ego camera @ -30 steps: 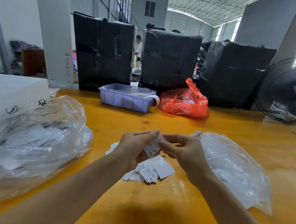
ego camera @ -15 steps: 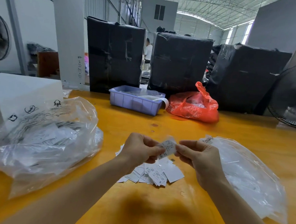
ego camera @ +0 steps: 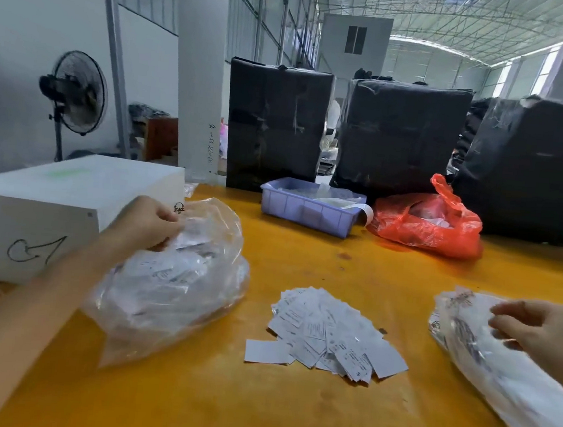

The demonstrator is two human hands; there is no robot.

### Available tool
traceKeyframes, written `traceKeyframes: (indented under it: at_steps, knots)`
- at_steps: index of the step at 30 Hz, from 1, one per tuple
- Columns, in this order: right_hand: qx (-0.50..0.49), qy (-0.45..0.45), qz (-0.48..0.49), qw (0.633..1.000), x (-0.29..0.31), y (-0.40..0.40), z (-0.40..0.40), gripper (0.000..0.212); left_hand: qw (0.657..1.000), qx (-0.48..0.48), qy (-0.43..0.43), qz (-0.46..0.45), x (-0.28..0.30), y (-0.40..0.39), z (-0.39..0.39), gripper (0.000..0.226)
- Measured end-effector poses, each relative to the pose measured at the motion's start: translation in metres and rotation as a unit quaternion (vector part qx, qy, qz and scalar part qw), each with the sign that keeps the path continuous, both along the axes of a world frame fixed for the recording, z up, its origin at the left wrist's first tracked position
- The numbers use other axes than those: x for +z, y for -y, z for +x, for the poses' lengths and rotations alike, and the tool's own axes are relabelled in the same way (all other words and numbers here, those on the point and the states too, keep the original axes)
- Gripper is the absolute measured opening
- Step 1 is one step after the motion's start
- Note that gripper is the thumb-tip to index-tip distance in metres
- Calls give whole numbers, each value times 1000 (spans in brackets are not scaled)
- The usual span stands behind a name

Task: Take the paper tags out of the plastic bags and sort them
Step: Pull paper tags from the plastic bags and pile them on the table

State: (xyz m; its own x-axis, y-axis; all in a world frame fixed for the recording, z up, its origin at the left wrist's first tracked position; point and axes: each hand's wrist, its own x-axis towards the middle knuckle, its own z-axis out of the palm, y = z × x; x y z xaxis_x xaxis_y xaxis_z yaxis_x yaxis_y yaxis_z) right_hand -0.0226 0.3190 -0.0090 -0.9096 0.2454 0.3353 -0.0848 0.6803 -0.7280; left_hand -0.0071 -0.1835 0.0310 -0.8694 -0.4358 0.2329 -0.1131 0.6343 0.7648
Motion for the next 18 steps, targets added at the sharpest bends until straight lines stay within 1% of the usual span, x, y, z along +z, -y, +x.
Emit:
traceKeyframes:
  at_steps: [1,2,3,5,6,7,9,10,12,14,16,17,18]
  knots:
    - [-24,19,88,996,-2,-12,-8,11,998,23,36,-52,-8,14,-6,18]
    - [-47,53,180,981,-3,-21,-13,10,991,42,71,-104,-16,23,-11,19]
    - [-64,92,262,958,-6,-27,-16,10,982,57,94,-154,-25,30,-16,18]
    - [-79,167,366,912,-11,-29,-14,11,964,76,108,-230,-39,38,-26,15]
    - [-74,187,388,899,-16,-29,-11,11,954,79,117,-263,-43,41,-31,16]
    - [-60,194,397,895,-22,-30,-11,11,945,80,126,-290,-48,44,-38,20]
    - [-50,200,342,917,-33,-30,-11,37,928,82,148,-332,-60,61,-62,24]
    - [-50,196,305,931,-37,-30,-9,41,914,86,163,-362,-64,66,-73,21]
    - [-53,177,285,941,-41,-28,-9,39,885,88,167,-425,-57,52,-76,13]
    - [-61,162,280,944,-44,-25,-12,35,856,100,166,-480,-32,6,-52,9]
    - [-70,147,274,948,-45,-21,-14,33,830,134,144,-521,-15,-40,-36,8]
    - [-73,136,278,948,-45,-18,-16,32,825,147,128,-531,-7,-65,-30,9]
    - [-75,129,282,948,-45,-16,-16,31,828,138,110,-533,-3,-90,-25,12]
